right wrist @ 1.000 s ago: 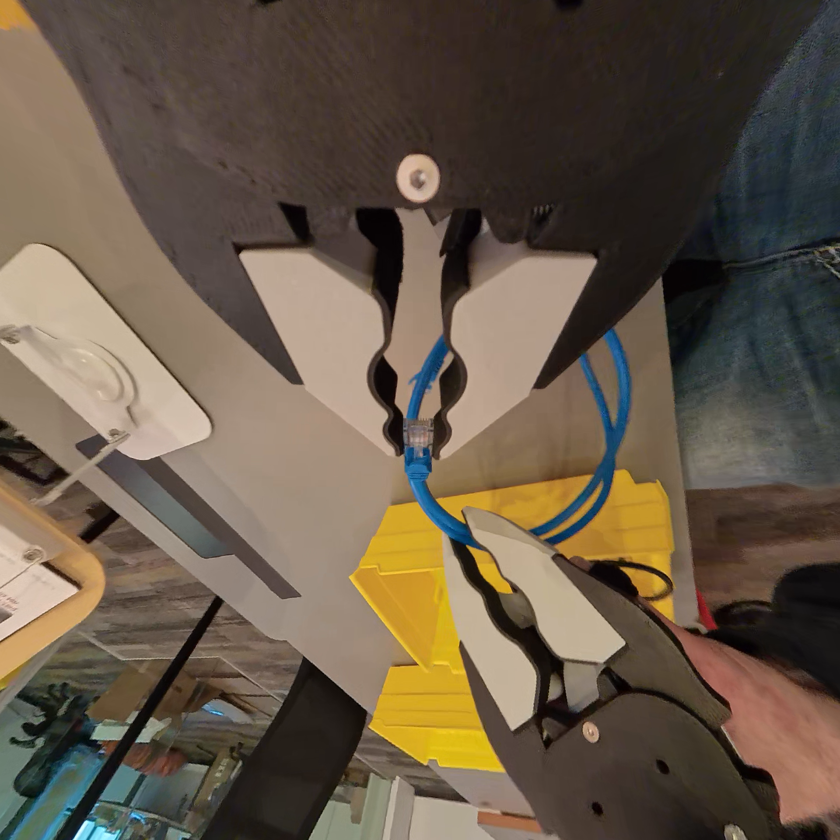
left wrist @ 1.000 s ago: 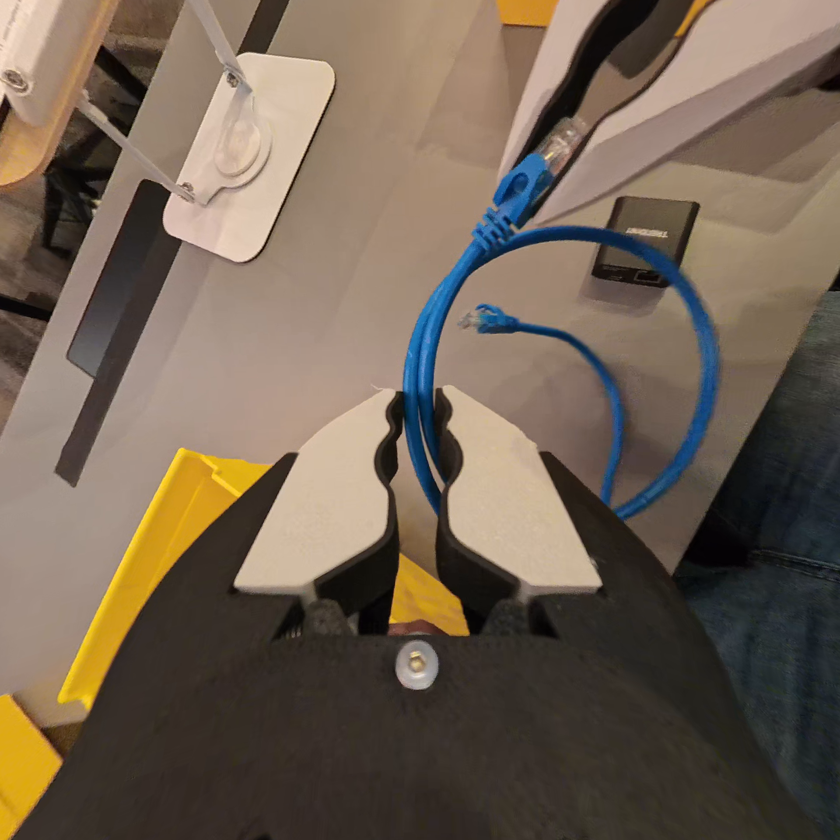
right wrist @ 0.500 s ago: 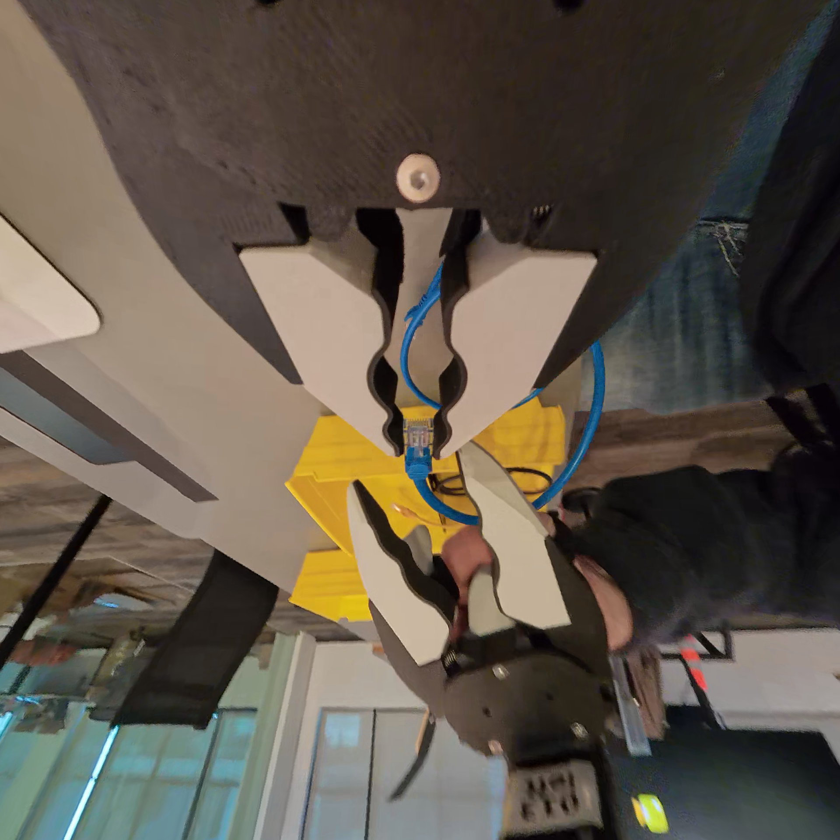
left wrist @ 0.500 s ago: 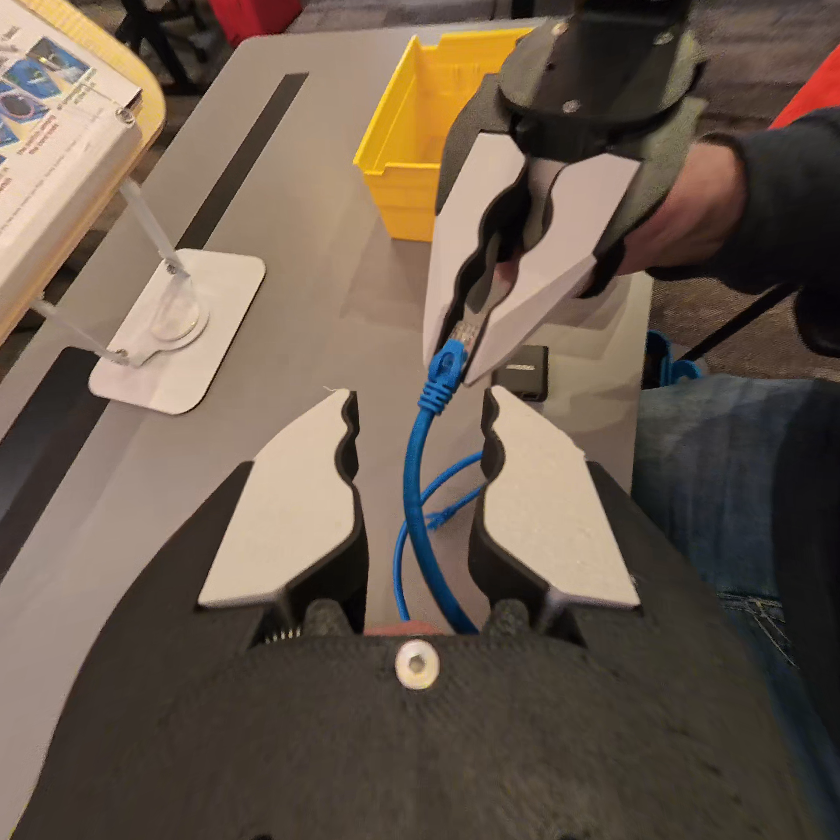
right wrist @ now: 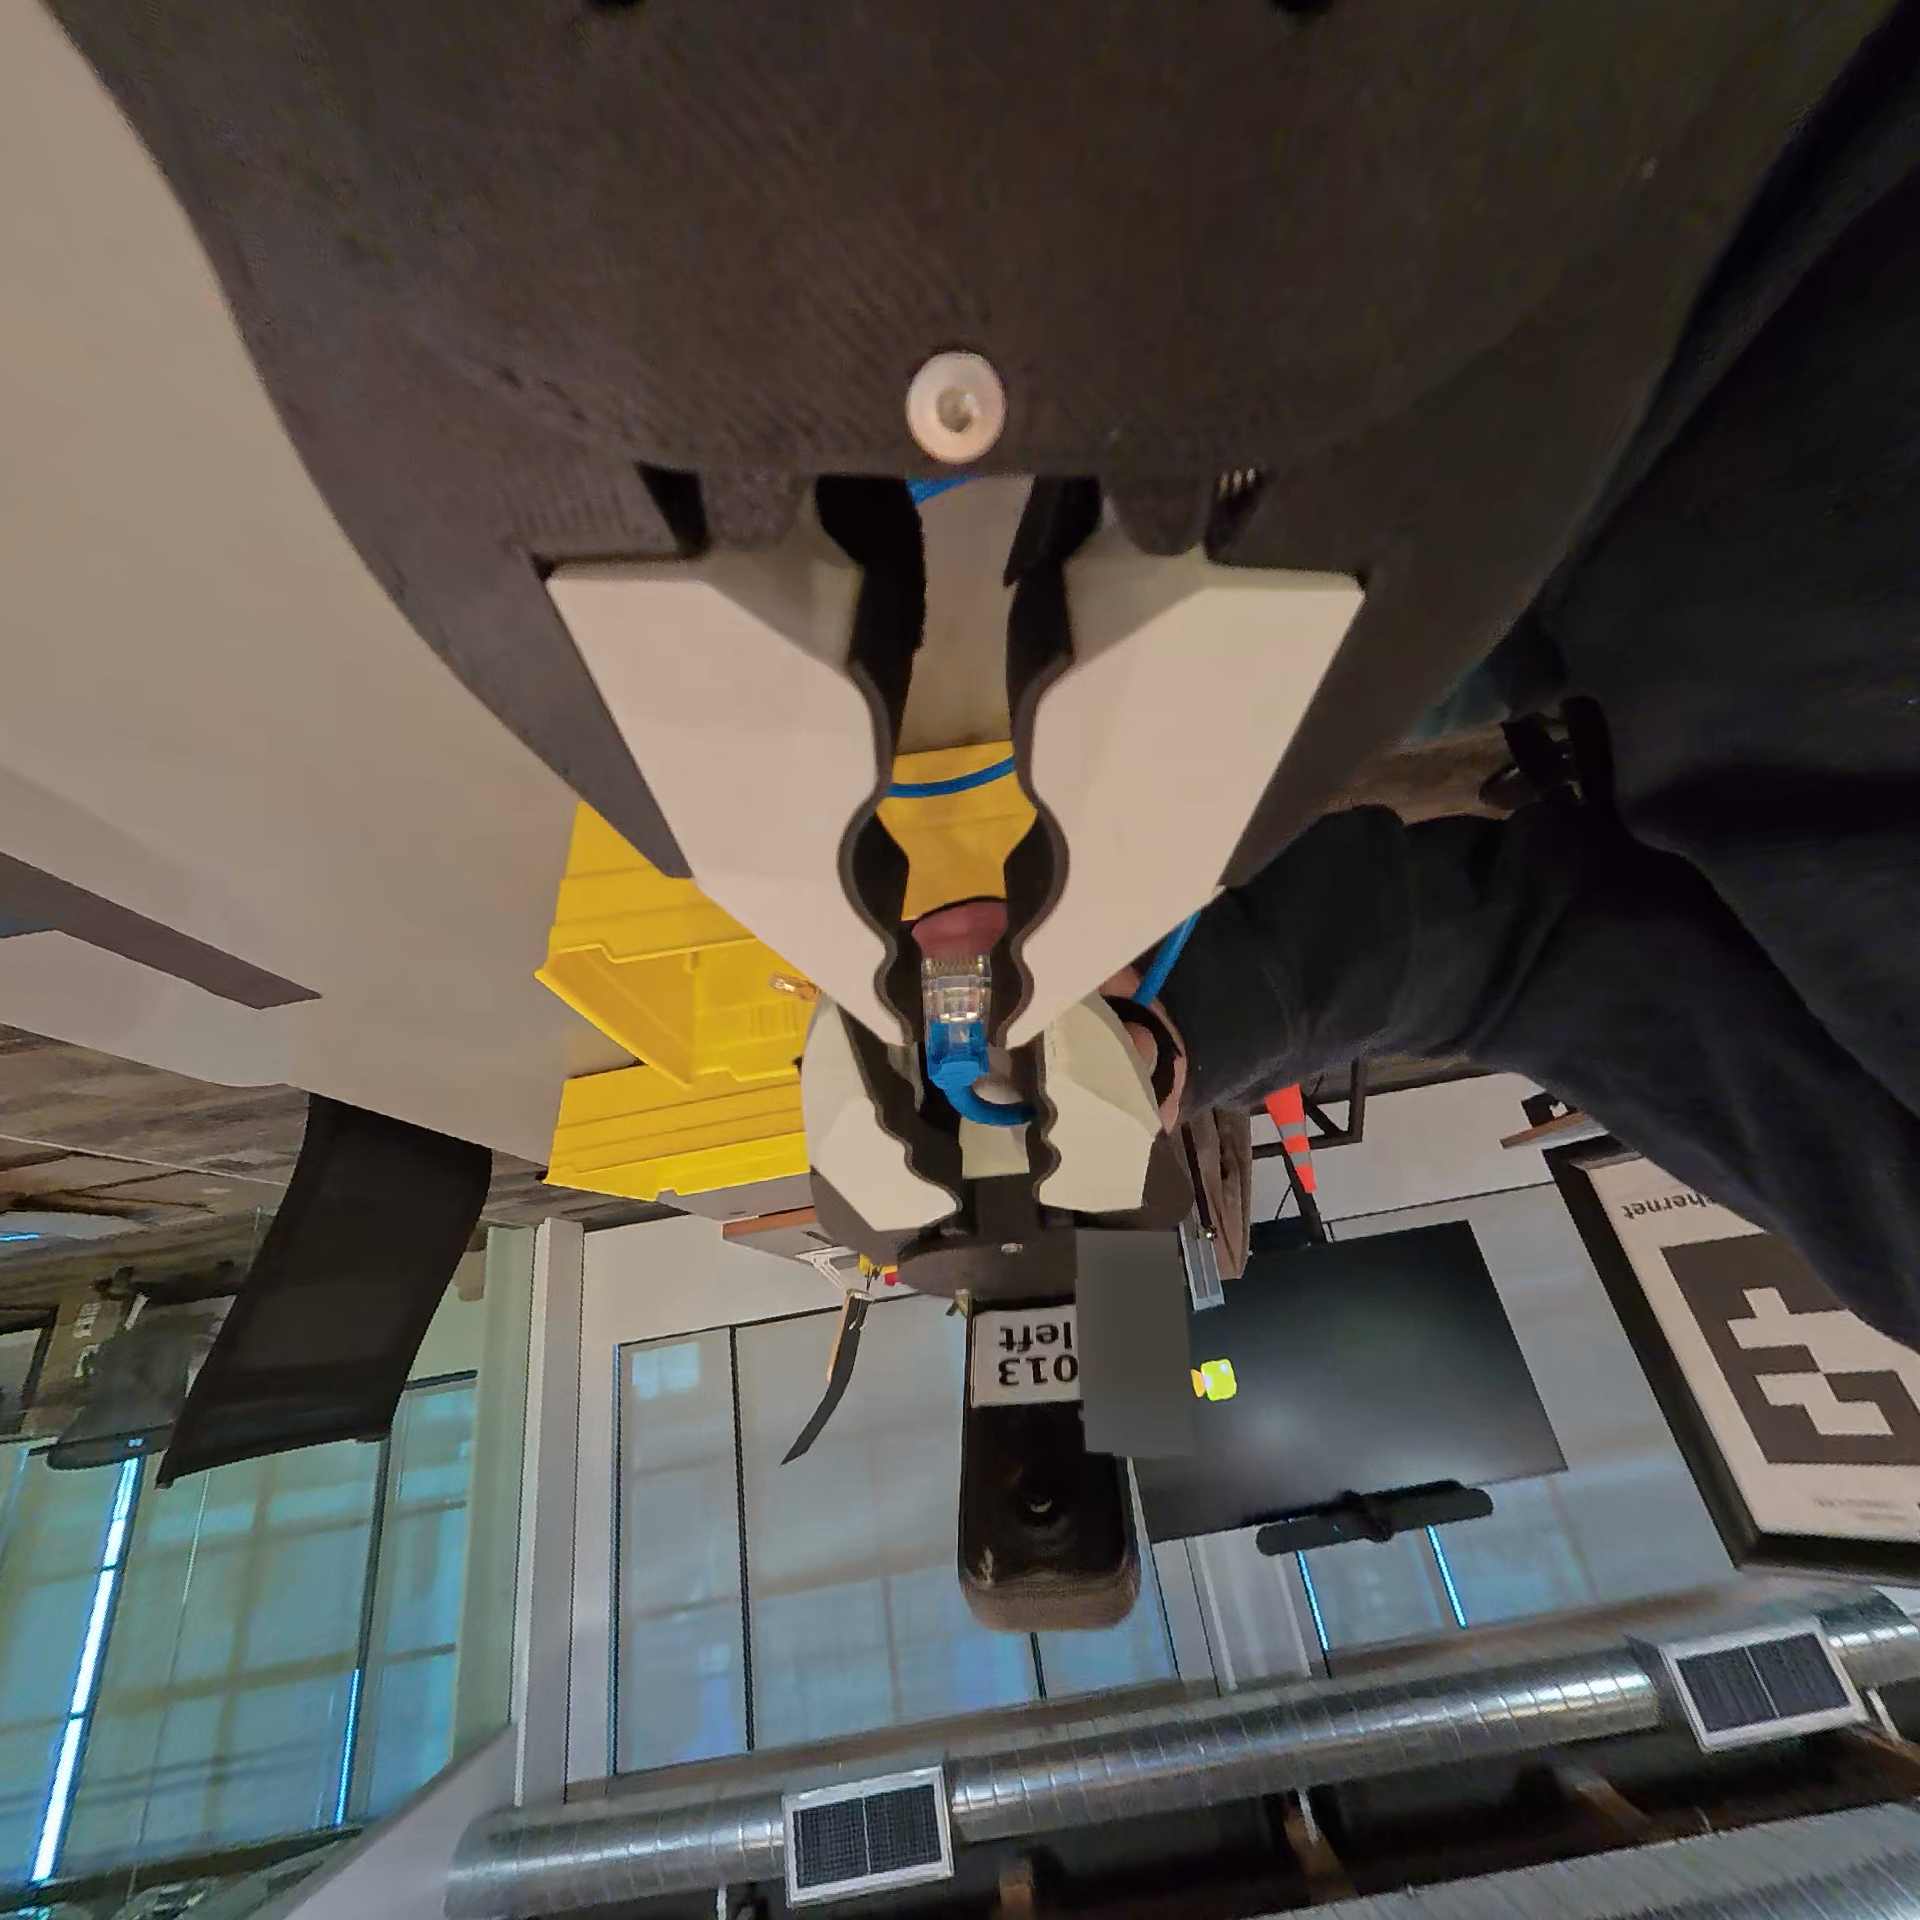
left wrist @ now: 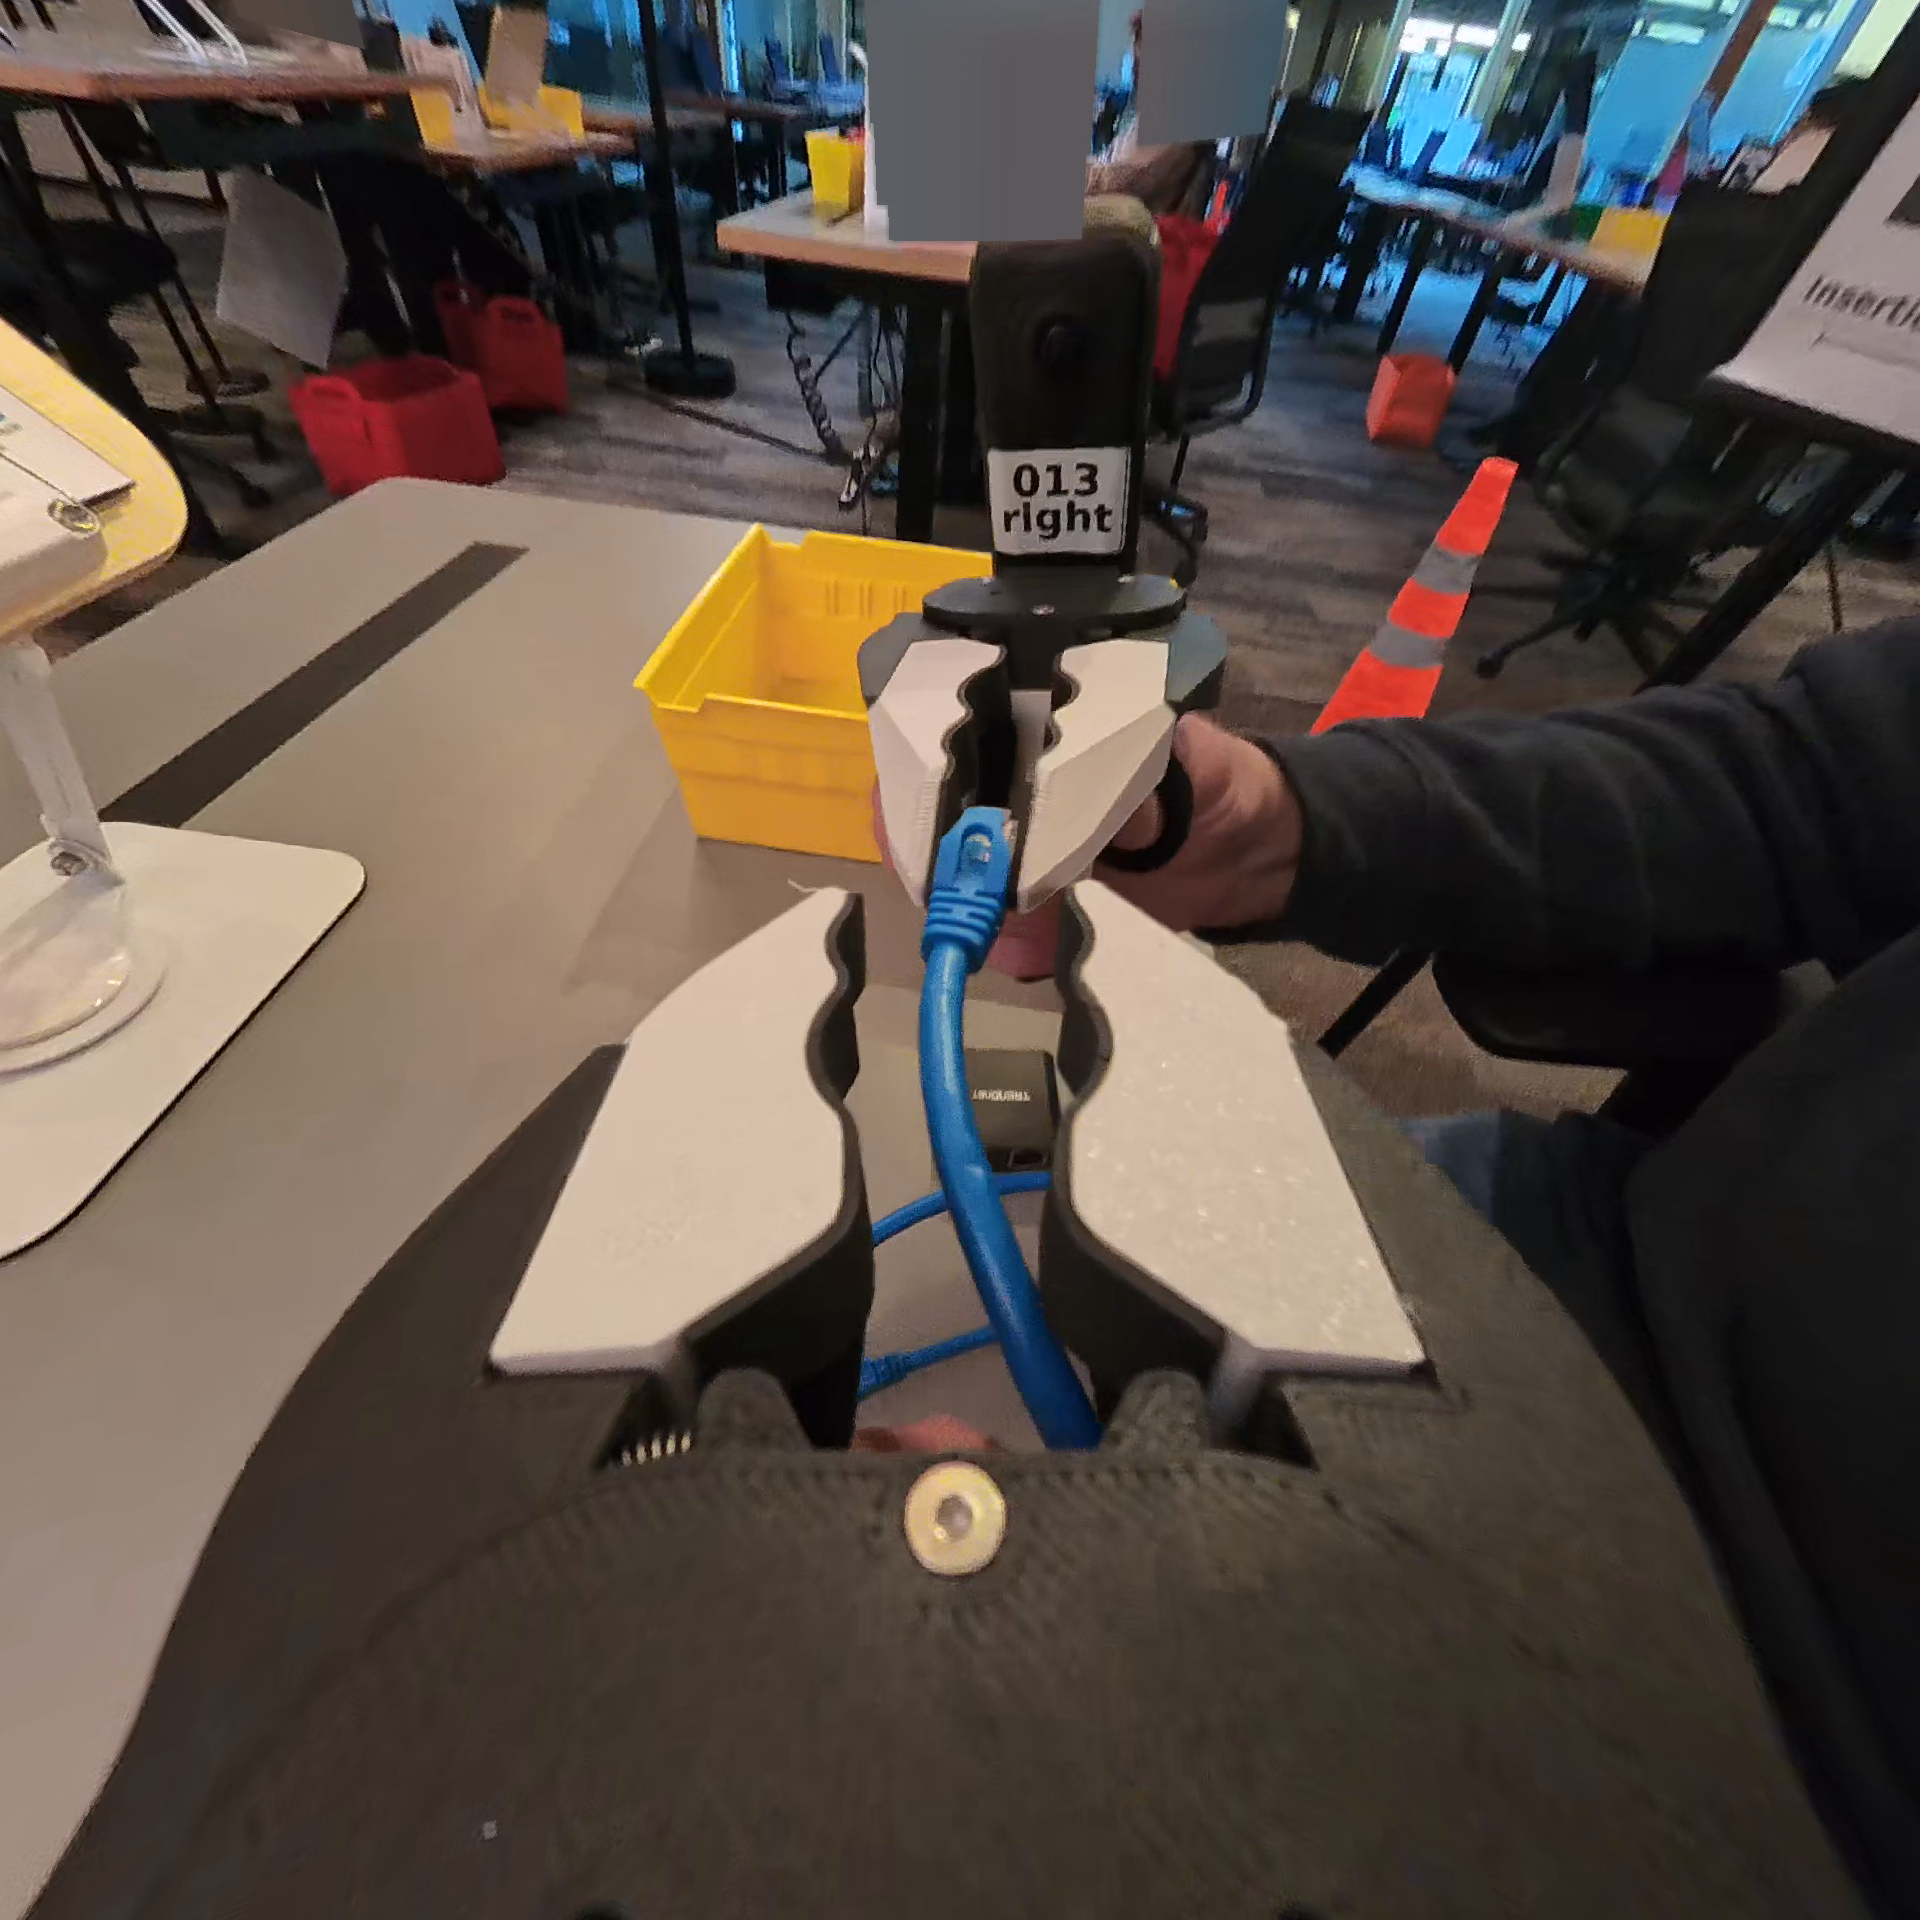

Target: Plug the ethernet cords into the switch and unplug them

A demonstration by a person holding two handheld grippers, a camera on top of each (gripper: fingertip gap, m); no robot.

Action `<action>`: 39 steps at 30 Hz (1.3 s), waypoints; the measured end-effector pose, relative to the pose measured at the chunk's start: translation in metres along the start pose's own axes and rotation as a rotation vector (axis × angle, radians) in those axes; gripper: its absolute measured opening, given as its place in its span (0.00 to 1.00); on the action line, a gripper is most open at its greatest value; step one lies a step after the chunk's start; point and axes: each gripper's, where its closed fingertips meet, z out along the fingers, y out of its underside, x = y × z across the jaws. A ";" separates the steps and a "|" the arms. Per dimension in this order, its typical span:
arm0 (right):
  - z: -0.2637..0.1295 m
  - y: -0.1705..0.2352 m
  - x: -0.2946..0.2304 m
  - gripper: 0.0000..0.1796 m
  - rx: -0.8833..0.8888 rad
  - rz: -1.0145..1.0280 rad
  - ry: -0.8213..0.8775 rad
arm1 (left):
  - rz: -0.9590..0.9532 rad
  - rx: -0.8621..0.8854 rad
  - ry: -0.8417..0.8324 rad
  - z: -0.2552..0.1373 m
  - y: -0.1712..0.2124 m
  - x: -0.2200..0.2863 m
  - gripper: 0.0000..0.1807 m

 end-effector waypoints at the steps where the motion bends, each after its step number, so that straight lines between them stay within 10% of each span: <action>1: -0.001 -0.001 0.001 0.06 0.008 0.003 0.001 | -0.009 0.013 -0.007 0.001 0.000 -0.001 0.19; 39: -0.015 -0.014 -0.015 0.06 0.113 0.085 -0.162 | 0.017 0.200 -0.019 -0.002 -0.021 0.019 0.10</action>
